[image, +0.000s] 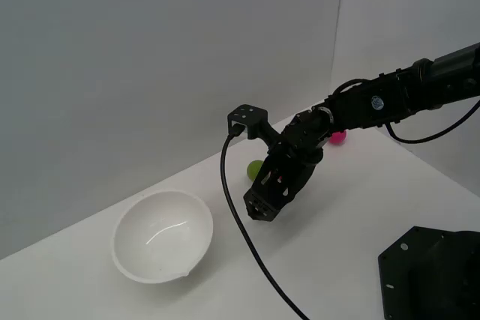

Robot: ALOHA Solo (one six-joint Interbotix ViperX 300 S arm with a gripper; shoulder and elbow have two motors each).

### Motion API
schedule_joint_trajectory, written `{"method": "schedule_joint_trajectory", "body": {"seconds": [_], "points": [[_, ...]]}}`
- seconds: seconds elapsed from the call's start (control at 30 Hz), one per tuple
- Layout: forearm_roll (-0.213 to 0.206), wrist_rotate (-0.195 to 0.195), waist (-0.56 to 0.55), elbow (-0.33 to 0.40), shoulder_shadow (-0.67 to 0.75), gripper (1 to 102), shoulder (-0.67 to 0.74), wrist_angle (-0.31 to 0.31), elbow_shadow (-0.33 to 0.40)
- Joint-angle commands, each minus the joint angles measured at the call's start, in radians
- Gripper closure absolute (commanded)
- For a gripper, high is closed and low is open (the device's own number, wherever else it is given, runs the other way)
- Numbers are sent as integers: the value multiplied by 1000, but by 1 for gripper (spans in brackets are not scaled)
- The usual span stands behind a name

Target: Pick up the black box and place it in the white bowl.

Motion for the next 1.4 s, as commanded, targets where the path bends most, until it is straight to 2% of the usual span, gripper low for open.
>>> {"method": "schedule_joint_trajectory", "body": {"seconds": [0.0,0.33,0.43,0.5,0.63,0.67,0.77,1.2,1.37], "points": [[-12,11,-15,-9,20,34,14,9,-9],[-12,11,-20,0,6,40,0,32,0],[-12,12,-20,2,9,57,3,31,2],[-12,12,-20,0,14,64,6,32,0],[-12,11,-20,2,25,68,17,32,2],[-12,11,-20,2,26,73,18,32,0],[-12,11,-20,0,32,100,25,32,0],[-12,11,-17,-5,71,100,61,57,-6],[6,11,26,-6,103,100,95,67,-8]]}}
